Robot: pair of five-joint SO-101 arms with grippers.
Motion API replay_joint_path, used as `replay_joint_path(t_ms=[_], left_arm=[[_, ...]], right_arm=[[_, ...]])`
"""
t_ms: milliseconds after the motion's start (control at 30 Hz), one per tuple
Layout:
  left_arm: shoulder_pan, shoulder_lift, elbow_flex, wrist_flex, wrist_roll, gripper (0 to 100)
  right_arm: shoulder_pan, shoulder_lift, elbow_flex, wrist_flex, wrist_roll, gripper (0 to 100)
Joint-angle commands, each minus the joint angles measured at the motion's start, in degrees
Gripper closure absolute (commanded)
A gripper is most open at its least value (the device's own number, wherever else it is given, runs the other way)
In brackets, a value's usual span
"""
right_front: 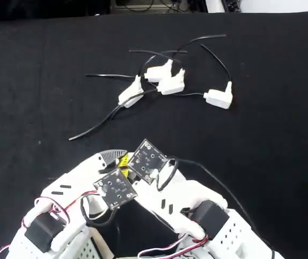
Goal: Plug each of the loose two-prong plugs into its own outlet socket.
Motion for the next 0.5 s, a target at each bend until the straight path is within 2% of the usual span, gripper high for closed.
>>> replay_joint_path(t_ms=[0, 233, 367, 467], left_arm=[[1.80, -0.26, -0.84, -0.09, -0.35, 97], [0.40, -0.26, -1.01, -0.53, -0.26, 97], [-6.64, -0.26, -0.48, -2.11, 0.09, 97], [-11.82, -0.26, -0.22, -1.49, 3.43, 97]], right_arm=[[-0.70, -0.04, -0.31, 0.35, 0.44, 98.6], [0.79, -0.04, -0.48, 0.35, 0.44, 98.6], [6.42, -0.04, -1.54, -0.18, 0.44, 98.6], [11.52, -0.04, -1.71, -2.55, 0.26, 98.6]])
